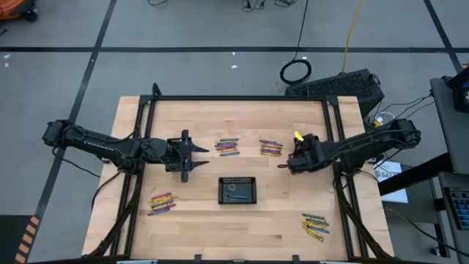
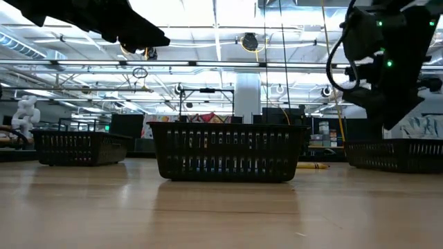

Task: Sort crayons
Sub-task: Put the blue crayon into the center black basket

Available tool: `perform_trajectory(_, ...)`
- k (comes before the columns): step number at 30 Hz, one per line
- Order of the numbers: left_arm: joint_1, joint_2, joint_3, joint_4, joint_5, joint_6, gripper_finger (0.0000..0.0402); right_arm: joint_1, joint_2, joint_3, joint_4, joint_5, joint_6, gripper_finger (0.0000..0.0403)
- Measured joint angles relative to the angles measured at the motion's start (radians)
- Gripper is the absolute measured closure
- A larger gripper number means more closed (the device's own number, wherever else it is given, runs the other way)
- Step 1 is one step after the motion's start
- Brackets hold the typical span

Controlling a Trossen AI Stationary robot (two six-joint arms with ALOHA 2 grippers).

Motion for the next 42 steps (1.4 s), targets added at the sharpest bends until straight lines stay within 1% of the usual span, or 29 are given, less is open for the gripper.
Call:
perform_trajectory(2, 0.000, 0.000, 0.000, 0.000, 0.000, -0.001, 0.0219, -0.006, -0.013, 0.033, 0.011, -0.040, -0.011, 0.0212)
perform_trajectory(5, -0.002, 0.000, 0.000, 0.001, 0.000, -0.001, 0.0219, -0.031, -0.028, 0.054, 0.110, -0.141, -0.087, 0.0201)
perform_trajectory(7, -0.004, 0.000, 0.000, 0.001, 0.000, 0.000, 0.0219, -0.051, -0.025, 0.054, 0.172, -0.185, -0.131, 0.0198)
perform_trajectory(10, -0.014, 0.004, 0.000, 0.001, 0.000, 0.000, 0.0219, -0.087, 0.008, 0.054, 0.157, -0.193, -0.144, 0.0200)
perform_trajectory(13, -0.029, 0.004, 0.000, 0.000, 0.000, 0.000, 0.0219, -0.126, 0.043, 0.053, 0.135, -0.195, -0.112, 0.0205)
perform_trajectory(16, -0.041, 0.005, 0.000, 0.000, 0.000, 0.003, 0.0219, -0.156, 0.079, 0.053, 0.165, -0.224, -0.142, 0.0213)
perform_trajectory(19, -0.046, 0.005, 0.000, 0.000, -0.005, 0.003, 0.0219, -0.182, 0.102, 0.053, 0.218, -0.271, -0.188, 0.0230)
perform_trajectory(22, -0.048, 0.005, 0.000, 0.000, -0.011, 0.003, 0.0219, -0.207, 0.128, 0.053, 0.225, -0.285, -0.194, 0.0257)
perform_trajectory(26, -0.053, 0.005, 0.000, 0.000, -0.014, 0.003, 0.0219, -0.235, 0.152, 0.053, 0.227, -0.286, -0.210, 0.0308)
perform_trajectory(32, -0.055, 0.005, 0.000, 0.000, -0.015, 0.003, 0.0219, -0.271, 0.145, 0.053, 0.246, -0.275, -0.211, 0.0389)
perform_trajectory(34, -0.054, 0.005, 0.000, 0.000, -0.015, 0.003, 0.0219, -0.286, 0.139, 0.053, 0.261, -0.274, -0.217, 0.0397)
perform_trajectory(38, -0.054, 0.005, 0.000, 0.000, -0.017, 0.003, 0.0219, -0.320, 0.136, 0.053, 0.312, -0.281, -0.207, 0.0389)
perform_trajectory(42, -0.054, 0.005, 0.000, 0.000, -0.017, 0.003, 0.0219, -0.349, 0.136, 0.053, 0.375, -0.302, -0.205, 0.0391)
